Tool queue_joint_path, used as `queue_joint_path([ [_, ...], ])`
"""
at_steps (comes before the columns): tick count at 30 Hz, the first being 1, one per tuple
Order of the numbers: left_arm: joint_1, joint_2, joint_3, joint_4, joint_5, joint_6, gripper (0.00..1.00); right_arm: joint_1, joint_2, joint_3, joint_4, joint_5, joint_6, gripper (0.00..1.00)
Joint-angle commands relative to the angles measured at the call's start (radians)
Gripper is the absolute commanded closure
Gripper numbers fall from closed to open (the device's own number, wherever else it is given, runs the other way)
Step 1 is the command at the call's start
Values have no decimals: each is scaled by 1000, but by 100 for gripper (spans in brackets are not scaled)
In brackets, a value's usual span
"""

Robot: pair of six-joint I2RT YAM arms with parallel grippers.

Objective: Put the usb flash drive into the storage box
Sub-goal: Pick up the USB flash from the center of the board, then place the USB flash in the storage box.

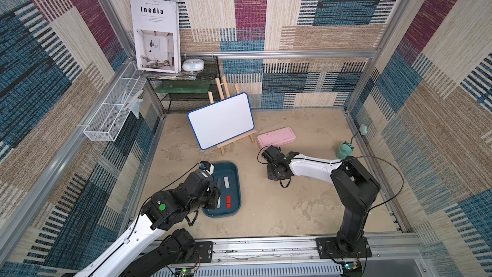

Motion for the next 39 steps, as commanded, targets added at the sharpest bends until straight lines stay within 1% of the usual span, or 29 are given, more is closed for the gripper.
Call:
queue_joint_path([
  [1,1,-7,-2,12,-12,0,59,4,-33,2,-43,-19,-22,91],
  [6,0,-41,0,8,-39,-8,59,52,-115,39,-50,-53,-50,91],
  [11,1,-76,9,-19,-114,-40,60,133,-151,136,-110,-111,2,92],
  [15,7,-120,14,-48,-188,-73,61,211,-133,224,-131,-120,44,92],
  [19,8,-193,10,-55,-224,-90,61,281,-66,322,-145,-146,72,93],
  [24,9,-258,6,-67,-261,-111,61,357,52,457,-198,-128,94,93],
  [27,9,-268,8,-77,-282,-126,62,389,122,524,-228,-127,100,92],
  [31,8,-281,6,-78,-285,-130,62,422,208,624,-309,-71,109,92],
  [36,8,-281,6,-78,-290,-130,62,438,293,700,-350,-60,134,91],
  [39,8,-270,9,-78,-279,-122,62,449,351,773,-418,-25,152,90],
])
